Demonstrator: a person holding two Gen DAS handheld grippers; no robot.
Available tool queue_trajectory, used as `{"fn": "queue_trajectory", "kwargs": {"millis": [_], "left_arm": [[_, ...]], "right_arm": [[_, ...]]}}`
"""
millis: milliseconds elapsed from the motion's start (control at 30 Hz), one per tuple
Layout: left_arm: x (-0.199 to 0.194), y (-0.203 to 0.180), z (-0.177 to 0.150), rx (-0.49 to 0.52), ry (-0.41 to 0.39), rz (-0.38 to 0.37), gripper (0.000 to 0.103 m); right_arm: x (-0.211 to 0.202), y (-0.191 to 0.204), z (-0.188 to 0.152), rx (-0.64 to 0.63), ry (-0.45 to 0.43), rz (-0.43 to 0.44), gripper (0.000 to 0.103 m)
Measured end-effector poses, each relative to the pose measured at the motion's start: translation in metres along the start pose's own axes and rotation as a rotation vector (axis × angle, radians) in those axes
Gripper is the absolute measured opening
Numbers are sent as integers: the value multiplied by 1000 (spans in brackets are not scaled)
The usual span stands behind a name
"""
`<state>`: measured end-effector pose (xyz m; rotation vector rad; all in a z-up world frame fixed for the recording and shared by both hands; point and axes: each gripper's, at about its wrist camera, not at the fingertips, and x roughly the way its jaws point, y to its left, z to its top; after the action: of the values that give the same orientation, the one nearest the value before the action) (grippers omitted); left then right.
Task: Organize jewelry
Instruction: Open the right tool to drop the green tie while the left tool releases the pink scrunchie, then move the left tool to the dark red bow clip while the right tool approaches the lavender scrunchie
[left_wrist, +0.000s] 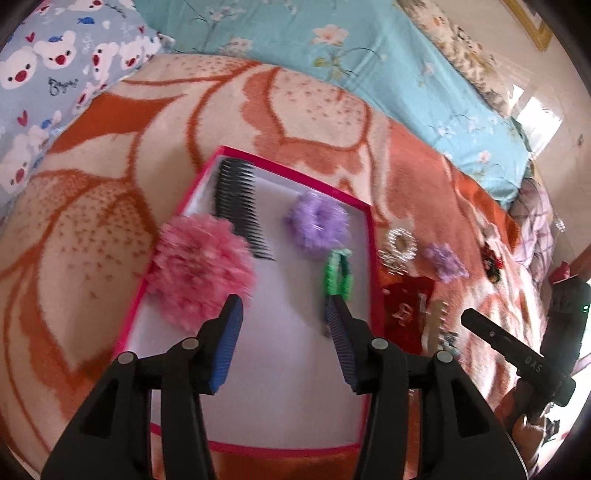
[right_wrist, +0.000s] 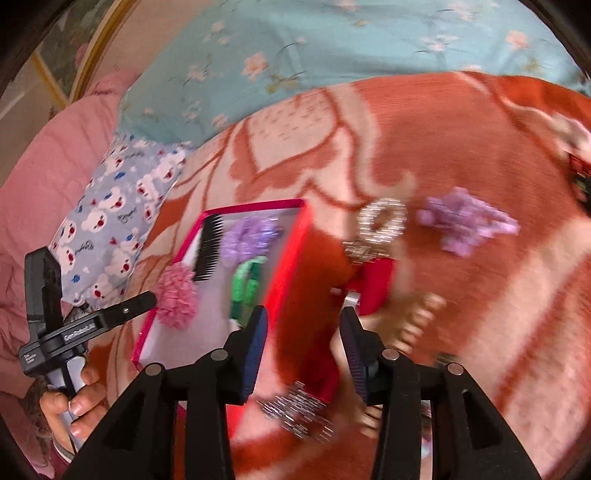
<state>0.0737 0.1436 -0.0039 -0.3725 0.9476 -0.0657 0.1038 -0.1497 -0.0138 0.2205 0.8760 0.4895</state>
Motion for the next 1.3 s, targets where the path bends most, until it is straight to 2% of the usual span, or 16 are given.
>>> {"fn": "queue_trajectory", "kwargs": {"millis": [333,400,433,633,900,1167,1233,1300], "left_arm": [[6,-65,-30,116,72,-68,46],[10,-78,-36,134,94,-72,49],[11,-82,-38,136,101,-74,54],[21,-112,-47,196,122,-88,58],[50,-131,-44,239,151,-69,58],[83,-149,-21,255,180,-71,58],[94,-153,-16,261,191,-64,58],[108,-156,-11,265,205,-51,58]], "right_arm": [[-43,-49,-29,65,-26,-91,45],[-45,-56,-35,77,-20,-99,45],[-45,-58,-37,80,-16,-102,45],[-49,-73,-46,94,-12,-119,45],[-43,-89,-27,104,-27,-131,45],[-21,-107,1,137,-32,-120,45],[-15,-113,10,150,-36,-118,47],[-9,-119,18,159,-46,-123,56]]}}
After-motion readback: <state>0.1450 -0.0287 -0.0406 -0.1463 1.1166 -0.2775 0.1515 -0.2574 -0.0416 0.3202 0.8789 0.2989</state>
